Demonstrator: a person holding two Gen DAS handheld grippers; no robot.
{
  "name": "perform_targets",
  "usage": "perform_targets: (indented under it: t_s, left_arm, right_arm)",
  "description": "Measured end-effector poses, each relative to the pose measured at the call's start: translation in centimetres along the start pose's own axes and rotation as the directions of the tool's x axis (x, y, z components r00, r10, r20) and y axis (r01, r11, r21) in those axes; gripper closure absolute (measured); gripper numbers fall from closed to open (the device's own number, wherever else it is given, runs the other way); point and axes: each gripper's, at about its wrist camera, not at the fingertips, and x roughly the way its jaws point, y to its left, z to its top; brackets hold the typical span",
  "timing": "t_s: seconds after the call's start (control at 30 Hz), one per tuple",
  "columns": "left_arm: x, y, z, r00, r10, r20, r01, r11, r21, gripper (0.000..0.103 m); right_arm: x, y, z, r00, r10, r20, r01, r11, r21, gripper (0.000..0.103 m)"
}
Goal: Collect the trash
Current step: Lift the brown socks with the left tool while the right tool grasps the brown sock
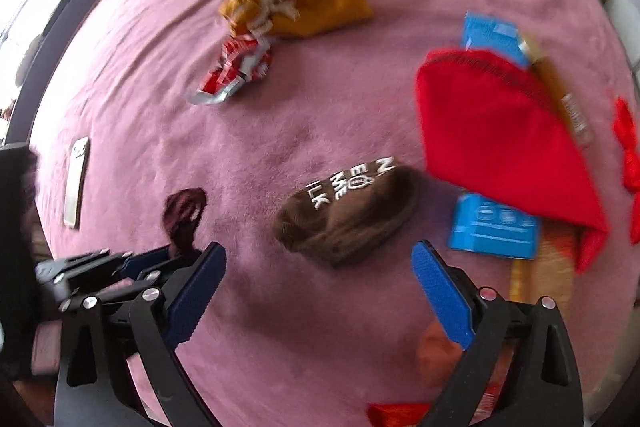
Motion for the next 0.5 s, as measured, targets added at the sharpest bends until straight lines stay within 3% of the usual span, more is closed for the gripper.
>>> perform_targets:
  t_s: [0.3,0.37,0.5]
  left_arm:
    - [-0.6,1.6,0.9,1.000,-0.029,0.004,0.029,1.000,-0.001,0.079]
    - [-0.9,2.3,0.6,1.000,-0.031,0.002,0.031,1.000,0.001,0.079]
    - [-0.4,1.8,1.1,1.000,-0.026,-0.007,0.026,1.000,0.004,0.079]
  right_arm:
    - [4.4,-1.5,2.3,0.996,-0.026,-0.082,0.040,0.986,0.164,0.021]
    - [4.3,-1.7,2.4,0.995,-0.049,-0.081,0.062,0.984,0.167,0.029]
    - [3.7,-2.4,2.2,0.995,-0.070,-0.073,0.080,0.988,0.132,0.056]
